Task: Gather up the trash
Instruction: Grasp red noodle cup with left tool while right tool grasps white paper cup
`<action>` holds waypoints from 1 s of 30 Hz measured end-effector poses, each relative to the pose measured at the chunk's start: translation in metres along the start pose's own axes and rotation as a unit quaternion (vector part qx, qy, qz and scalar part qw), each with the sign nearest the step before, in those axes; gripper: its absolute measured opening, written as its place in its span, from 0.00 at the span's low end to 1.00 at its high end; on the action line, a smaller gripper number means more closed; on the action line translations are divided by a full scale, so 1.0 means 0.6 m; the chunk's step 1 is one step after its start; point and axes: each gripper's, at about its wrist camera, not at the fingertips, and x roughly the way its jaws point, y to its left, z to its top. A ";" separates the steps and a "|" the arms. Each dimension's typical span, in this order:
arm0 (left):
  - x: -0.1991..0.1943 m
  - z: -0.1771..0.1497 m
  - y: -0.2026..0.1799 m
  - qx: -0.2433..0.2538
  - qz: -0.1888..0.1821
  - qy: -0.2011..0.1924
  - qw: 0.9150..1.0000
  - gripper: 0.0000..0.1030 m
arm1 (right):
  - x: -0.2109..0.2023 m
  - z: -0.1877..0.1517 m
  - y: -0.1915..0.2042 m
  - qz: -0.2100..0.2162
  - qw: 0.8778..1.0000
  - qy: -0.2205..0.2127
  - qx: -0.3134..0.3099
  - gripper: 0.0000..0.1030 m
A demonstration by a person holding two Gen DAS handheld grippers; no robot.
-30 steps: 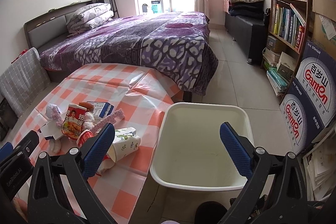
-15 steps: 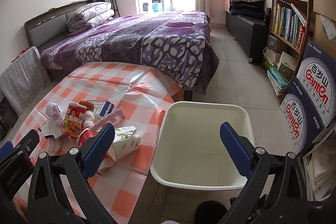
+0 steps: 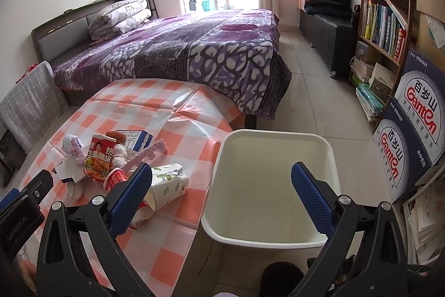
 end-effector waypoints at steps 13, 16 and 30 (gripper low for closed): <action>0.133 0.145 0.149 -0.139 -0.068 0.173 0.973 0.93 | 0.132 0.077 -0.003 0.115 0.951 0.256 0.128 0.93; 0.176 0.146 0.161 -0.124 -0.040 0.219 0.967 0.93 | 0.164 0.072 -0.016 0.121 0.938 0.281 0.165 0.93; 0.273 0.158 0.163 -0.102 -0.033 0.230 0.967 0.92 | 0.250 0.041 -0.027 0.127 0.897 0.346 0.243 0.93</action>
